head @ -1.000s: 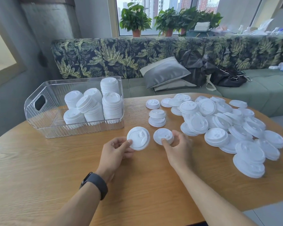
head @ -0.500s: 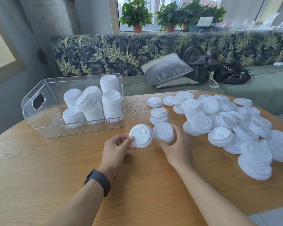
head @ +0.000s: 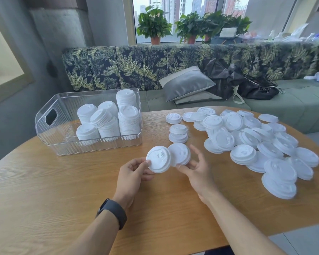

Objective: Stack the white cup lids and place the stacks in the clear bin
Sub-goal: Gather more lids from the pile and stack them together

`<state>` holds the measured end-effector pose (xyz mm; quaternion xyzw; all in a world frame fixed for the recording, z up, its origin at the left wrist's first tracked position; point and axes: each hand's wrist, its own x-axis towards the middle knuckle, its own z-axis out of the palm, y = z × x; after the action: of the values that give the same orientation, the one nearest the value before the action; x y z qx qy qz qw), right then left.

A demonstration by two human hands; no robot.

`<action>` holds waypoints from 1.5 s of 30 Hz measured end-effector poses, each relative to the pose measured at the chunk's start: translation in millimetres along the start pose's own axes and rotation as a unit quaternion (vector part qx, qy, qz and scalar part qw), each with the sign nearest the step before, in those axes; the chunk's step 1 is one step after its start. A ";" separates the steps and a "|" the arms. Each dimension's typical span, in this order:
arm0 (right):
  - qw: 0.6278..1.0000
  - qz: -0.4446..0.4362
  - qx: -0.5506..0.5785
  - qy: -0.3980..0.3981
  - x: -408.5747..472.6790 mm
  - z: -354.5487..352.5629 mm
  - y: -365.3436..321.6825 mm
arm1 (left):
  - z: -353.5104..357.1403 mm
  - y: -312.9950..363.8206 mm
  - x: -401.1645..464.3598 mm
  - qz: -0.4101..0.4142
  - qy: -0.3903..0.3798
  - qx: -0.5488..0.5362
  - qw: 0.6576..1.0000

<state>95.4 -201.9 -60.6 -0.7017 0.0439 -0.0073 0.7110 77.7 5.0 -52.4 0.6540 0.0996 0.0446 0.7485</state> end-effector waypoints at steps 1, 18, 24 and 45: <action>1.000 0.015 0.008 -0.004 -0.1 -0.2 -0.2 | 0.2 0.0 -1.7 0.000 -0.001 0.000 1.000; 0.997 0.037 0.045 -0.056 -0.7 0.5 -9.6 | 2.9 -0.9 -6.7 0.003 -0.043 0.064 0.997; 0.995 0.033 0.004 -0.090 -3.1 4.9 -10.2 | 4.4 -0.5 -7.2 0.008 -0.045 0.084 0.995; 0.992 0.028 0.006 -0.121 -10.0 5.1 -15.4 | 7.0 -9.0 -3.5 0.036 -0.032 0.097 0.994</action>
<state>86.5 -196.4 -44.6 -0.6918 -0.0230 0.0969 0.7152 75.1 -3.7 -60.1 0.7282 0.0553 0.0407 0.6820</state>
